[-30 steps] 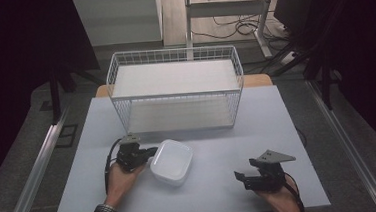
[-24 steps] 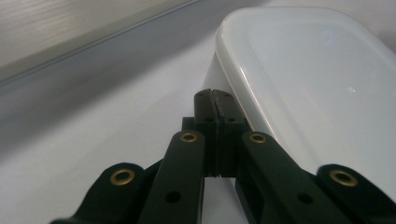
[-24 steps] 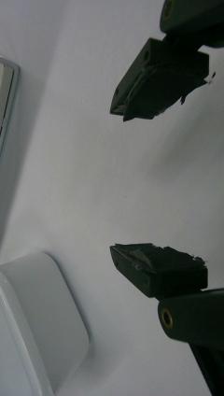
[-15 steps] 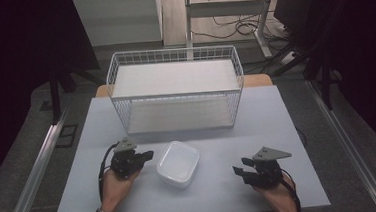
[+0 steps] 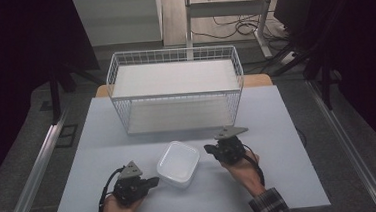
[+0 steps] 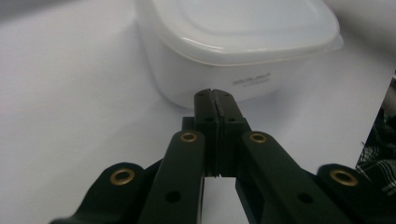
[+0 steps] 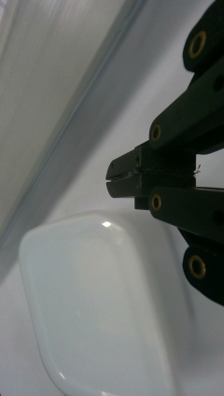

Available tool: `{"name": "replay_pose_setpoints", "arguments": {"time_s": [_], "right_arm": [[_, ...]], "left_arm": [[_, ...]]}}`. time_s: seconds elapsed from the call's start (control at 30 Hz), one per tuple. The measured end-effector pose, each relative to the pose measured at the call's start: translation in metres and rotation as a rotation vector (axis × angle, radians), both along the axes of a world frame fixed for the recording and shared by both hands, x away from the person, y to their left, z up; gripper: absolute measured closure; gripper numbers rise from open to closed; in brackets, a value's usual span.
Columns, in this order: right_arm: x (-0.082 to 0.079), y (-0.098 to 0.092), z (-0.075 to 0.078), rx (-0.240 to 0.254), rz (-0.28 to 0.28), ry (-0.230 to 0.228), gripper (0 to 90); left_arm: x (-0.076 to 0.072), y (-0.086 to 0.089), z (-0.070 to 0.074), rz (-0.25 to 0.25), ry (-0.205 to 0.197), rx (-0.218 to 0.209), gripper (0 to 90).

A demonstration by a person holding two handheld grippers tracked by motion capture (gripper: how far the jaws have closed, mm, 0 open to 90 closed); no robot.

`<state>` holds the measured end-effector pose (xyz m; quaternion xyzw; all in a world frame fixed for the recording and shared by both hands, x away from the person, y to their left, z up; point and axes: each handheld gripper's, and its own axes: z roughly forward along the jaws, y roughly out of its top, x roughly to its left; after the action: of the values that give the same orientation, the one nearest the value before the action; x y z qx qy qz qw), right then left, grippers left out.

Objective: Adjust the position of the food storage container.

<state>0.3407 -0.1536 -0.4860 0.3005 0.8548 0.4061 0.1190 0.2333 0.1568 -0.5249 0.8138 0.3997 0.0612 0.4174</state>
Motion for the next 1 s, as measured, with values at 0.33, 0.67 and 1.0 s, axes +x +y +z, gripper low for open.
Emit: {"name": "replay_pose_setpoints", "arguments": {"time_s": [0.33,0.67,1.0], "right_arm": [[0.026,0.018,-0.015,0.019,0.05,0.097,88.9],[-0.01,-0.008,-0.013,0.038,0.022,0.133,88.7],[-0.044,-0.016,-0.011,-0.03,0.003,0.101,88.5]], "left_arm": [[0.013,-0.006,-0.006,0.042,0.027,0.012,89.8],[0.026,-0.013,-0.007,0.047,0.028,-0.015,89.7],[0.037,-0.019,-0.007,0.027,0.015,-0.025,89.7]]}}
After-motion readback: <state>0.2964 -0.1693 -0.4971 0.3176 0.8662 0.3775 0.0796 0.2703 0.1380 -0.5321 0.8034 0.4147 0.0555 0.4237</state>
